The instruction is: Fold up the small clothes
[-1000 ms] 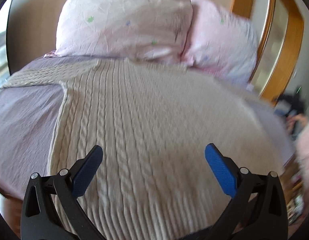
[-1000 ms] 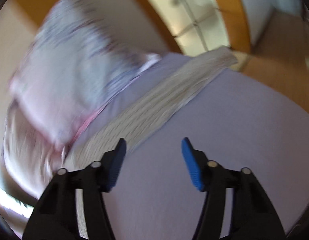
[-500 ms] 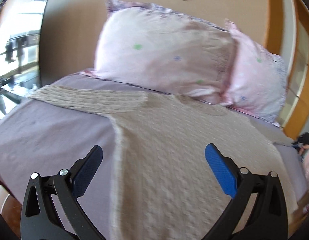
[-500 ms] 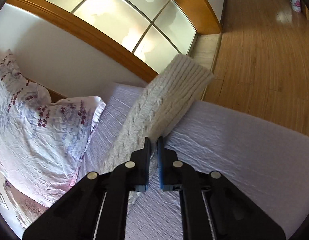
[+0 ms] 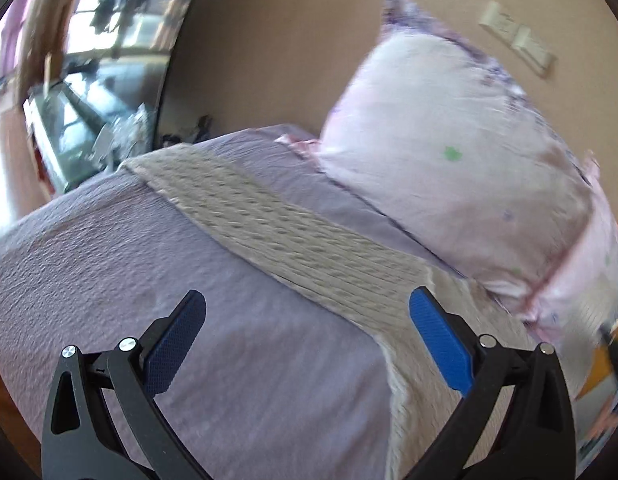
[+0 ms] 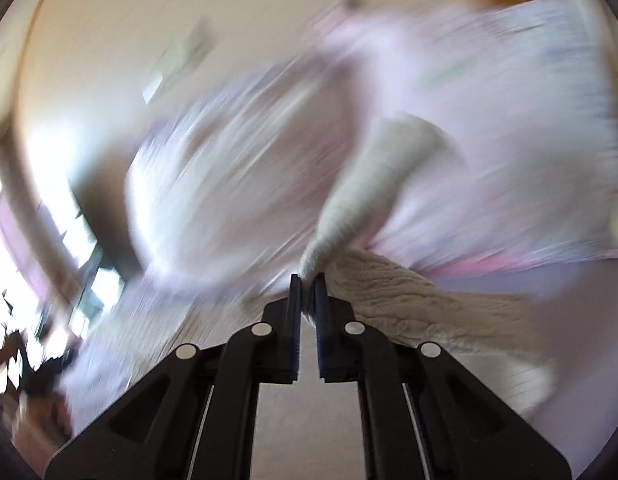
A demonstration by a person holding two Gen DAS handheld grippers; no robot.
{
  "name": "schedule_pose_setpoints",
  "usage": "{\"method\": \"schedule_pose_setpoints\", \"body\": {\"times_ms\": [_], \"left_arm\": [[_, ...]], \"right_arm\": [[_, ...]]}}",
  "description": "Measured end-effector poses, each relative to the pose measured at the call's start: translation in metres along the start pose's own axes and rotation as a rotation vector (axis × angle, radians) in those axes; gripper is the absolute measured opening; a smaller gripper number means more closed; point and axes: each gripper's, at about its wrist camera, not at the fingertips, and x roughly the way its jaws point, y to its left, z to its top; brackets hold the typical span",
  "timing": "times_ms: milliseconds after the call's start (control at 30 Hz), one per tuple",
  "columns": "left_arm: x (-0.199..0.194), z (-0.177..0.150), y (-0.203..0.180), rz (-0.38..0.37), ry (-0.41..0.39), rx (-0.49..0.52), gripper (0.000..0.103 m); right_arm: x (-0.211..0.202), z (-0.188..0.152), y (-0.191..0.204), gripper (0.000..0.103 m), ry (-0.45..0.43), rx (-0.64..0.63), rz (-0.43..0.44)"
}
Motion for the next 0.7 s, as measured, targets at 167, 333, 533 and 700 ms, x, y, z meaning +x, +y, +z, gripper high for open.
{"method": "schedule_pose_setpoints", "body": {"times_ms": [167, 333, 533, 700], "left_arm": [[0.034, 0.019, 0.041, 0.034, 0.085, -0.154, 0.078], [0.052, 0.036, 0.074, 0.018, 0.066, -0.275, 0.067], [0.083, 0.068, 0.118, -0.024, 0.047, -0.457, 0.036], [0.093, 0.095, 0.131, 0.080, 0.052, -0.443, 0.015]], "right_arm": [[0.068, -0.046, 0.059, 0.039, 0.275, -0.106, 0.103], [0.030, -0.039, 0.024, 0.073, 0.149, 0.005, 0.098], [-0.004, -0.068, -0.003, 0.076, 0.138, 0.096, 0.051], [-0.014, -0.079, -0.024, 0.076, 0.142, 0.137, 0.044]]}}
